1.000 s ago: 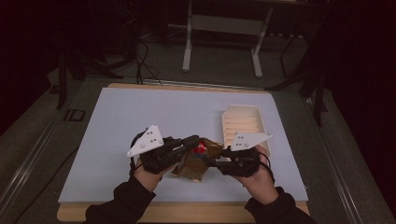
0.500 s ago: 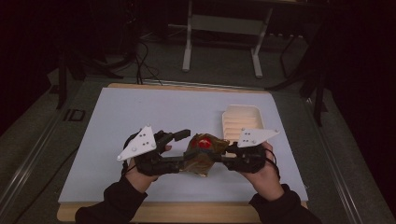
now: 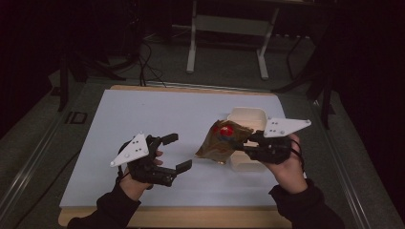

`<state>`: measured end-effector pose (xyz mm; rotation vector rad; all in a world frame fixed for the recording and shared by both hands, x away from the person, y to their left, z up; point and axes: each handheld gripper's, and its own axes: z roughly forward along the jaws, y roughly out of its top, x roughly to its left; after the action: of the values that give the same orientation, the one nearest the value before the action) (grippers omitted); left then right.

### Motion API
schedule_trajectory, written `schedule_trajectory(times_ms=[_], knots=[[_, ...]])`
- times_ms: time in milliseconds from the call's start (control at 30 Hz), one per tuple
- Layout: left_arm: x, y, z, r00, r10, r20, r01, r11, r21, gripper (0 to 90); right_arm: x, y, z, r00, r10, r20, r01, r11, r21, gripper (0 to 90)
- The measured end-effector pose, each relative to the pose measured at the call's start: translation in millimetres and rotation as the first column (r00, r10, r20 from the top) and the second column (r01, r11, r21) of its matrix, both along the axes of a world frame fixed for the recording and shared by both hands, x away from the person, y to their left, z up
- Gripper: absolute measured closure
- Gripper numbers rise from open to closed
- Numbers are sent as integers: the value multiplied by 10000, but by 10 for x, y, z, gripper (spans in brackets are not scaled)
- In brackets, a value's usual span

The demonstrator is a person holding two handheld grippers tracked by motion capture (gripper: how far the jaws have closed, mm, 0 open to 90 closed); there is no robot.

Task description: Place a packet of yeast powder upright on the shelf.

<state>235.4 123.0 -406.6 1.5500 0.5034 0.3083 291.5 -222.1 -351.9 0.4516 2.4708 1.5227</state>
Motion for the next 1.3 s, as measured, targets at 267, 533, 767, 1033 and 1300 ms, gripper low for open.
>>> schedule_trajectory(times_ms=[267, 533, 767, 1033, 1300], knots=[[-21, 191, -153, 9953, 662, -705, -652, 9977, 172, 17, 111, -285, 104, 9993, -81, 377, 83, 10000, -50, 731], [-80, 399, -341, 9861, 1121, -1223, -1084, 9934, 371, 17, 262, -655, 38, 9939, 144, 1093, -121, 9997, -218, 731], [-116, 471, -436, 9825, 1346, -1286, -1292, 9904, 497, 17, 355, -829, -119, 9988, -17, 484, 46, 9982, -602, 731], [-128, 507, -508, 9818, 1407, -1278, -1346, 9894, 554, 17, 404, -956, -316, 10000, -92, 12, 93, 9951, -983, 732], [-134, 466, -590, 9879, 1372, -728, -1299, 9867, 975, 17, 415, -962, -513, 9992, -191, -342, 133, 9867, -1619, 732]])
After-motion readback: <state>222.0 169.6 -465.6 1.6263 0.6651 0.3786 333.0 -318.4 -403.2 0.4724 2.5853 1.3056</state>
